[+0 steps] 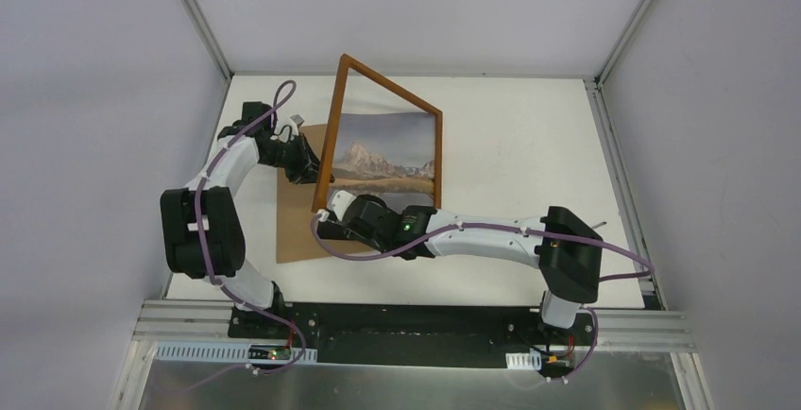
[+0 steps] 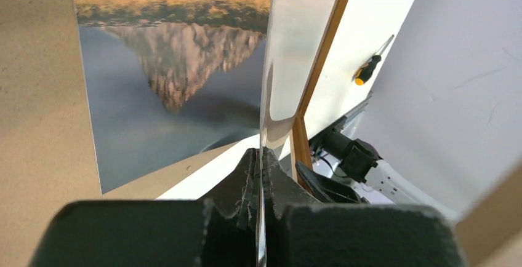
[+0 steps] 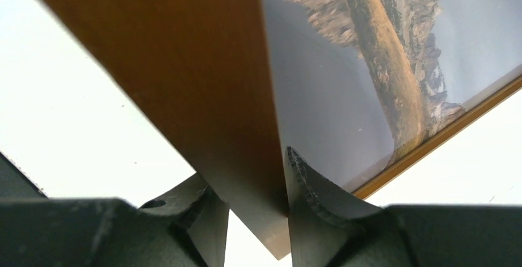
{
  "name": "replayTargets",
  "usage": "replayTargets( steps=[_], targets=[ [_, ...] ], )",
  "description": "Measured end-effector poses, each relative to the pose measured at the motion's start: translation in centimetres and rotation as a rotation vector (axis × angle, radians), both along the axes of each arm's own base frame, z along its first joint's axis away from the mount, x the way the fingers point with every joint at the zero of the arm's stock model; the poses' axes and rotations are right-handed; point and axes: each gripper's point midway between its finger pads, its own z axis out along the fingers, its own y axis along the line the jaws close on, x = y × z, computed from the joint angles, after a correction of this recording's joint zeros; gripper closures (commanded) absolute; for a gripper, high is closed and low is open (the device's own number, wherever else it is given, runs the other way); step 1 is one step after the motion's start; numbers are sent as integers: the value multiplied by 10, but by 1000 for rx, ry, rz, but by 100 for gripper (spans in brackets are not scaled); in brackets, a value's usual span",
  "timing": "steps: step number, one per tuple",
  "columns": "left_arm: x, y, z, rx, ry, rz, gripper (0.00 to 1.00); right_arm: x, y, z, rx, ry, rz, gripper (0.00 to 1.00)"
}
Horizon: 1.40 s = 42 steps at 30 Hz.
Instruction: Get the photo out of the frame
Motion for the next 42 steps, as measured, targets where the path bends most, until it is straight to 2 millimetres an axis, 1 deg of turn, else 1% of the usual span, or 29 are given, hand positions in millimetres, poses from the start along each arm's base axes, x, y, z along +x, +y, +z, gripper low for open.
replayTargets(
  steps=[3, 6, 11, 14, 17, 21, 24, 28, 30, 33, 36, 42],
  targets=[
    [-5, 4, 11, 54, -42, 9, 100, 1, 4, -5, -19, -10, 22, 100],
    [-9, 17, 17, 136, -70, 33, 100, 7, -2, -11, -53, -21, 9, 100],
    [-14, 28, 16, 197, -53, 53, 100, 20, -22, -21, -120, -12, -46, 100],
    [-17, 30, 13, 214, -40, 51, 100, 23, -30, -25, -136, -5, -63, 100],
    [-20, 34, 10, 239, -37, 37, 100, 22, -32, -25, -142, 0, -63, 100],
    [-19, 39, 0, 272, -20, 5, 100, 17, -33, -17, -116, 29, -50, 100],
    [-17, 44, -15, 299, 30, -13, 100, 14, -31, -10, -81, 52, -46, 100],
    [-21, 56, -32, 372, 103, -18, 100, 17, -33, -10, -80, 57, -55, 100],
    [-21, 68, -31, 442, 115, -17, 100, 19, -35, -11, -75, 64, -59, 100],
    [-14, 81, -23, 517, 102, -14, 100, 25, -44, -12, -79, 62, -61, 100],
    [-6, 86, -22, 542, 96, -19, 100, 25, -52, -11, -86, 64, -53, 100],
    [-11, 91, -47, 562, 193, -38, 100, 26, -55, -11, -96, 64, -41, 100]
  ],
)
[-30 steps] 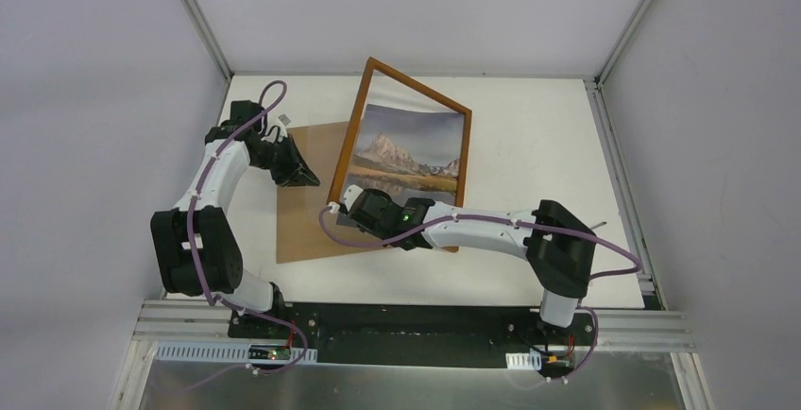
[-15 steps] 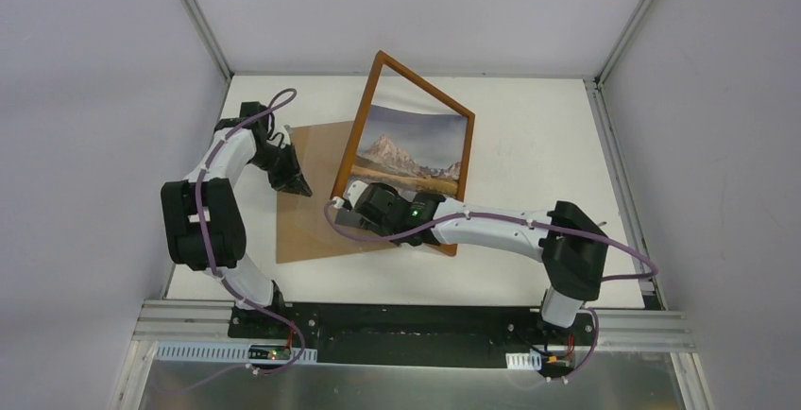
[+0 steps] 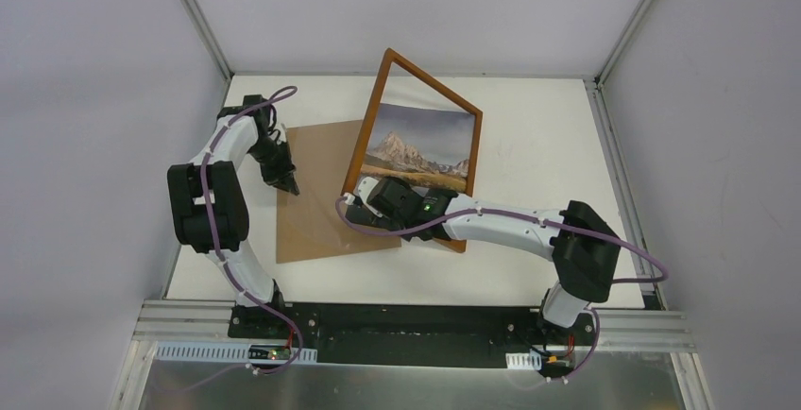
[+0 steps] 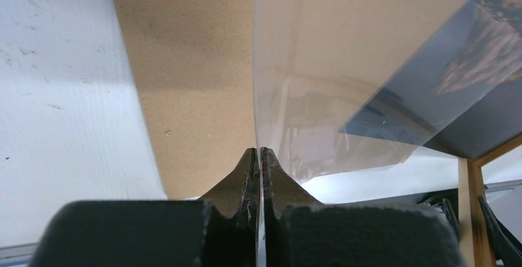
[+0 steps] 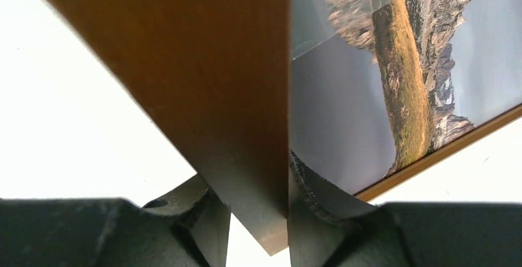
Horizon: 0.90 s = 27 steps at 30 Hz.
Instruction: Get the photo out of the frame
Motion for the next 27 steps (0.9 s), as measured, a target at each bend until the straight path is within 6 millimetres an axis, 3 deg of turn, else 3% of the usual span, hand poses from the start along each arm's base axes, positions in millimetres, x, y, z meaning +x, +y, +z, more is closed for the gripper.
replayTargets(
  steps=[6, 24, 27],
  targets=[
    [-3, 16, -4, 58, 20, 28, 100, 6, -13, -1, -7, -2, -6, 100],
    [-14, 50, -13, 132, 98, 134, 100, 15, -102, -1, -15, -14, -163, 100],
    [-15, 51, -19, 130, 119, 138, 84, 12, -109, 0, -7, -12, -180, 100]
  ],
)
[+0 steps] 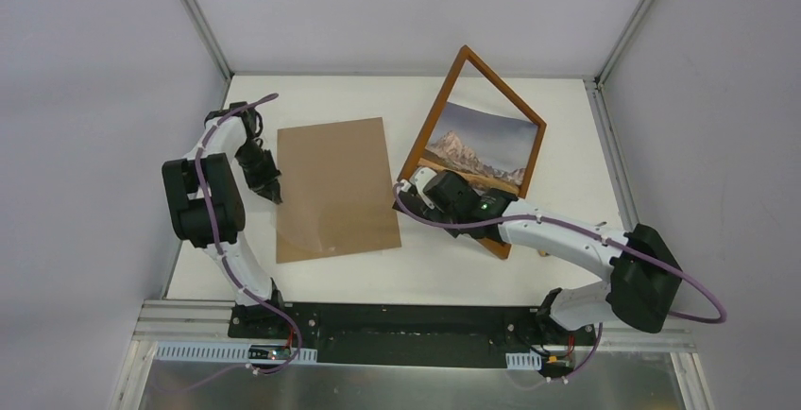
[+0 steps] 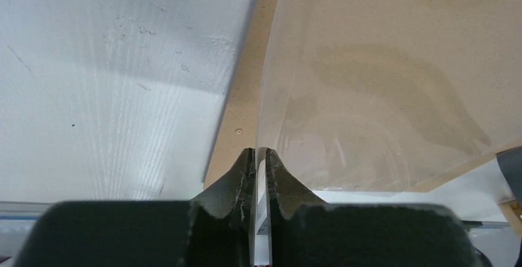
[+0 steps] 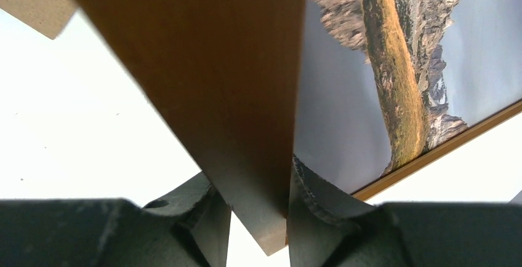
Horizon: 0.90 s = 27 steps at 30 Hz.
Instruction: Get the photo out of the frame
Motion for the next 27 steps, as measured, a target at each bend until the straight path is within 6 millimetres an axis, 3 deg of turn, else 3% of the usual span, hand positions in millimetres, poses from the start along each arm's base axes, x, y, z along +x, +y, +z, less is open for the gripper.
replayTargets(
  steps=[4, 6, 10, 14, 18, 21, 24, 27],
  targets=[
    [-1, -1, -4, -6, 17, 2, 42, -2, 0, 6, 26, 0, -11, 100],
    [-1, -1, -3, -5, 12, 2, 29, -4, 0, 10, 44, 0, -16, 100],
    [3, -5, 11, -7, -39, 21, 23, -8, -2, 21, 75, -6, -21, 100],
    [12, -26, 49, -6, -178, 11, 21, -10, -3, 34, 104, -16, -20, 100],
    [26, -77, 83, -106, -330, -51, 20, -12, -4, 45, 133, -23, -21, 100],
    [37, -127, 91, -245, -387, -81, 17, -14, -6, 50, 142, -24, -21, 100],
    [32, -181, 75, -386, -378, -71, 16, -17, -8, 53, 147, -25, -19, 100],
    [11, -219, 45, -459, -329, -2, 14, -17, -9, 57, 159, -31, -21, 100]
  ],
)
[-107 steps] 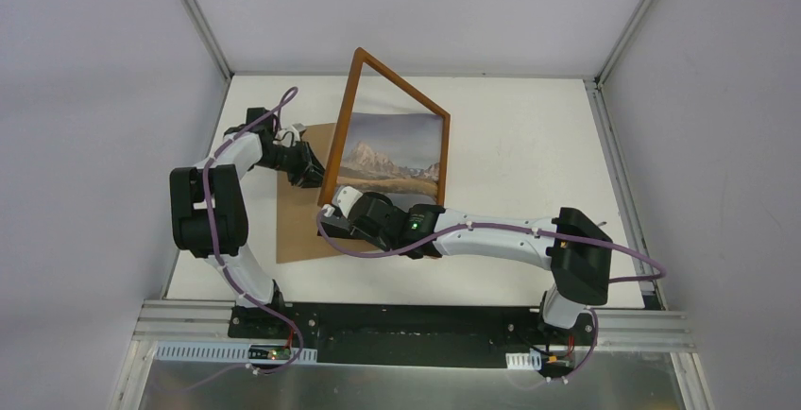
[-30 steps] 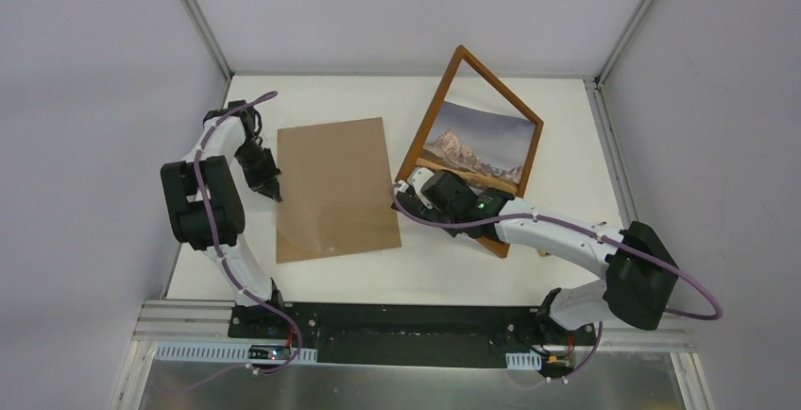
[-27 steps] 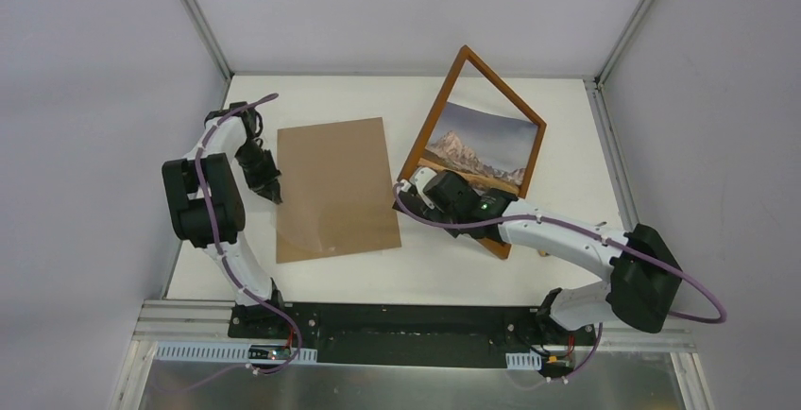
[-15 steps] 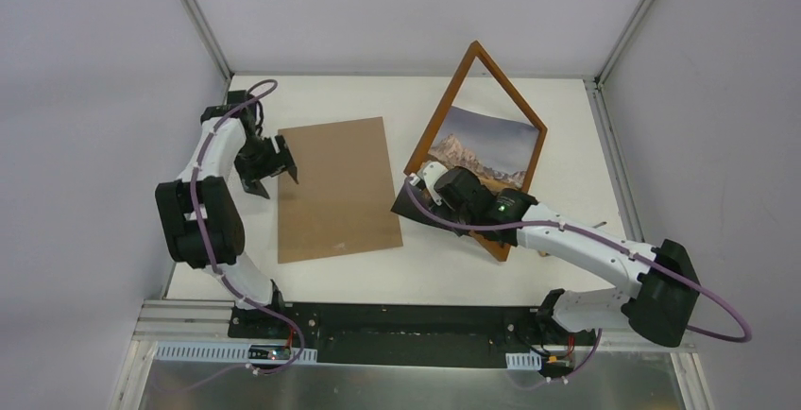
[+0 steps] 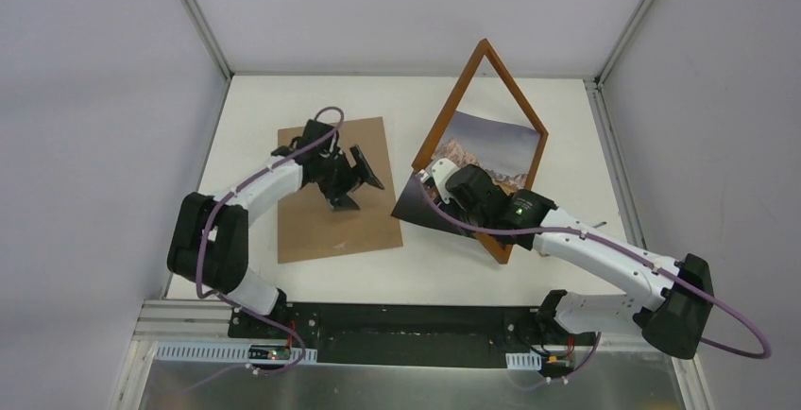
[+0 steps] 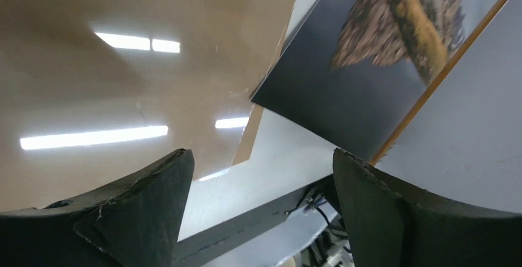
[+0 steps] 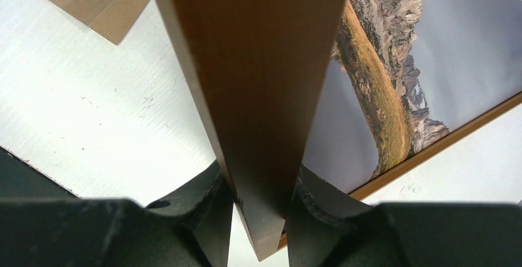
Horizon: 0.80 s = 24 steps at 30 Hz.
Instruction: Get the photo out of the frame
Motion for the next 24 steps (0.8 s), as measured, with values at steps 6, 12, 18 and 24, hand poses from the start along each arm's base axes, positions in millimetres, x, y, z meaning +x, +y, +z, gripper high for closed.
replayTargets(
  steps=[6, 12, 18, 24],
  targets=[
    [-42, -55, -22, -141, 7, 175, 10, 1, 0, 1, 7, -2, -6, 100],
    [-55, -118, 1, -294, -43, 313, 11, 2, 1, 2, 18, -5, -12, 100],
    [-66, -171, -26, -392, -21, 417, 12, 3, 2, 2, 21, -7, -12, 100],
    [-78, -185, -38, -395, -37, 457, 13, 2, 0, 0, 15, -6, -8, 100]
  ],
)
